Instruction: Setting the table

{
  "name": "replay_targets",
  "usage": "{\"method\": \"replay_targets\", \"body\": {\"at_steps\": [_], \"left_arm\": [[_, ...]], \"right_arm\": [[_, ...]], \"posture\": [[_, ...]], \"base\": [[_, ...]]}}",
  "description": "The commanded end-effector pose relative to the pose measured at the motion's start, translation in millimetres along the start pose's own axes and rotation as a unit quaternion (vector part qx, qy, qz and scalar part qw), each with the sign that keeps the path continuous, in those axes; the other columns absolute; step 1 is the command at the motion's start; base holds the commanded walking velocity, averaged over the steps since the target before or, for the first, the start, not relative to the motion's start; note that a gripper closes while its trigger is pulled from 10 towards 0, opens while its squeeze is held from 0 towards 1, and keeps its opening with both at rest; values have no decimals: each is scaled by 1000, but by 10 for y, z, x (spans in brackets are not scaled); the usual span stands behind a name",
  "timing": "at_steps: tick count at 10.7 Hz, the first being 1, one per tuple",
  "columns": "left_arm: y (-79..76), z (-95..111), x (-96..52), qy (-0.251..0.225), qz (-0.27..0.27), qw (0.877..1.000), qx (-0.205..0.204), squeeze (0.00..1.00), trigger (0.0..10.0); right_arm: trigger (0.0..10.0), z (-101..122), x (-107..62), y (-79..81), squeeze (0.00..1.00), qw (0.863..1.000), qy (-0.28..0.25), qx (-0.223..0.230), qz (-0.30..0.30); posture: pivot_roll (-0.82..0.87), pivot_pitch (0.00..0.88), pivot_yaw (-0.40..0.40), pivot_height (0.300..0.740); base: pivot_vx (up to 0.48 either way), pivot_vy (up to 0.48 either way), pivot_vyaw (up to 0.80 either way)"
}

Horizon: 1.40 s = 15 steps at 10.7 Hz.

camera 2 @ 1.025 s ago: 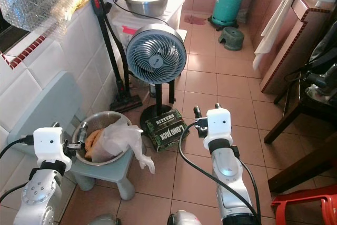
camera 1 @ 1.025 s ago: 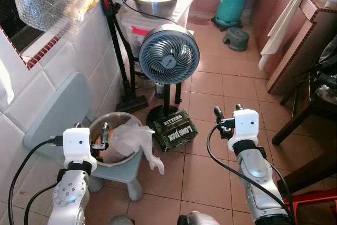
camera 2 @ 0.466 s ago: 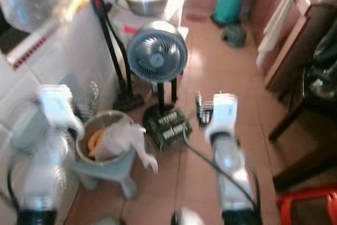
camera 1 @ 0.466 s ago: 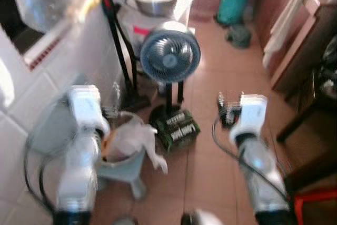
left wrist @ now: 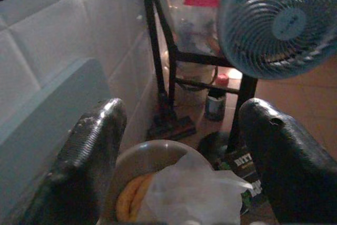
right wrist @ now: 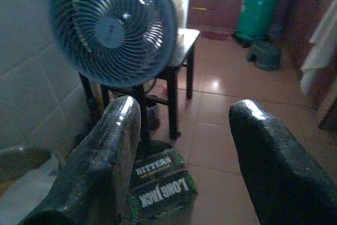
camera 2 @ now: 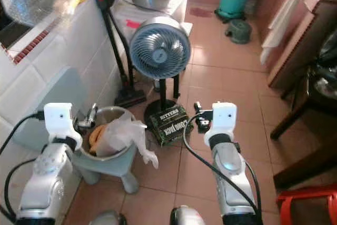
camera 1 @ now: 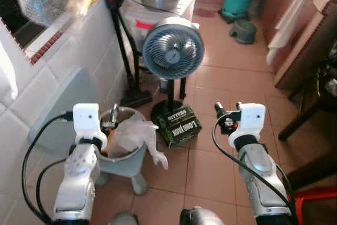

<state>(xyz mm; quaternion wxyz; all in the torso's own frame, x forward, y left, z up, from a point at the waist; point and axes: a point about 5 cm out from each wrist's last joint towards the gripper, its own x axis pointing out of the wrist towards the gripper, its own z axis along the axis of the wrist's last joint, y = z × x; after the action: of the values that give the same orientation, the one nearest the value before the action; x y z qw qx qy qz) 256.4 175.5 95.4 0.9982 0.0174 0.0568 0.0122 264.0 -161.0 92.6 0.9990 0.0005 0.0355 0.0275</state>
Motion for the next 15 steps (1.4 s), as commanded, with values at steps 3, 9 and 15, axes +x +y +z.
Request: {"method": "replay_targets", "body": {"at_steps": [3, 9, 15], "left_arm": [[-1, 133, 48, -24, 1, 1000, 6, 0, 10000], [21, 125, 64, -18, 0, 1000, 4, 0, 10000], [14, 110, 65, -10, 1, 1000, -10, 0, 10000]], "right_arm": [[10000, 19, 0, -78, 0, 1000, 1, -20, -12], [10000, 29, 35, -55, 0, 1000, 3, -19, -11], [10000, -2, -9, -58, 0, 1000, 9, -19, -14]], "posture": [[-21, 124, 21, 740], [-26, 131, 26, 740], [-30, 146, 22, 740]], "base": [[-304, 0, -692], [-166, 0, -704], [-126, 0, -725]]}}
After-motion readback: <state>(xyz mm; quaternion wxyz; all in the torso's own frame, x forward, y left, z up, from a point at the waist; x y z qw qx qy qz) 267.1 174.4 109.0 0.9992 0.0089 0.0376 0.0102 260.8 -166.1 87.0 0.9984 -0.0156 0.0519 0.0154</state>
